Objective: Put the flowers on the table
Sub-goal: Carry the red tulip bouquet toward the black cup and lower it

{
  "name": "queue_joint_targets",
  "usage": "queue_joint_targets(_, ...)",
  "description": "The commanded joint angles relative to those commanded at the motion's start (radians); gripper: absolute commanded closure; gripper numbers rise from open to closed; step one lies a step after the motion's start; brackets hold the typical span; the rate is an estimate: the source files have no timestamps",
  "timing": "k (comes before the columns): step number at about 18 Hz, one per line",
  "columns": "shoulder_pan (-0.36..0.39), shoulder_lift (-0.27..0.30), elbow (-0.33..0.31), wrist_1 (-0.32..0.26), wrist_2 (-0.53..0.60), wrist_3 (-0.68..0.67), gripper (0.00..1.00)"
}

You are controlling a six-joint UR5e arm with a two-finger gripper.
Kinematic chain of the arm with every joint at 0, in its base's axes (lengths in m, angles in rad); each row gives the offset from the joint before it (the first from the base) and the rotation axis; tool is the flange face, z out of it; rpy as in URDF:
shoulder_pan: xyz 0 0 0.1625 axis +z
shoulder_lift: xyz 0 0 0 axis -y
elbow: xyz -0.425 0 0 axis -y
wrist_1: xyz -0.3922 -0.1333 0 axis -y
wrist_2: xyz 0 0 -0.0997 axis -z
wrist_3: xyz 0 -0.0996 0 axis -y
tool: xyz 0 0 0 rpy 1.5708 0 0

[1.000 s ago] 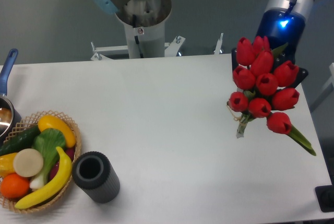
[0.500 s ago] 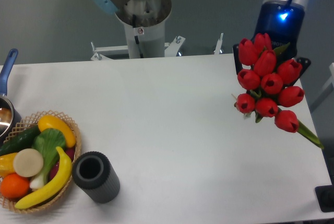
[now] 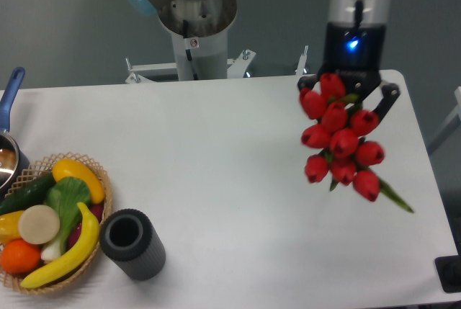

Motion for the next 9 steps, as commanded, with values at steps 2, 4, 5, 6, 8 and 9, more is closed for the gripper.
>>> queue_joint_targets(2, -0.037, -0.002, -0.025, 0.002, 0.077, 0.037, 0.58)
queue_joint_targets(4, -0.075, -0.021, -0.049, 0.0, 0.15, 0.084, 0.58)
queue_joint_targets(5, -0.101, -0.034, -0.057, 0.0, 0.192, 0.092, 0.58)
queue_joint_targets(6, -0.126, -0.053, -0.06, 0.0, 0.241, 0.097, 0.58)
queue_joint_targets(8, -0.181, -0.099, -0.058, 0.002, 0.339, 0.097, 0.58)
queue_joint_targets(9, -0.204, -0.124, -0.052, 0.002, 0.38, 0.097, 0.58)
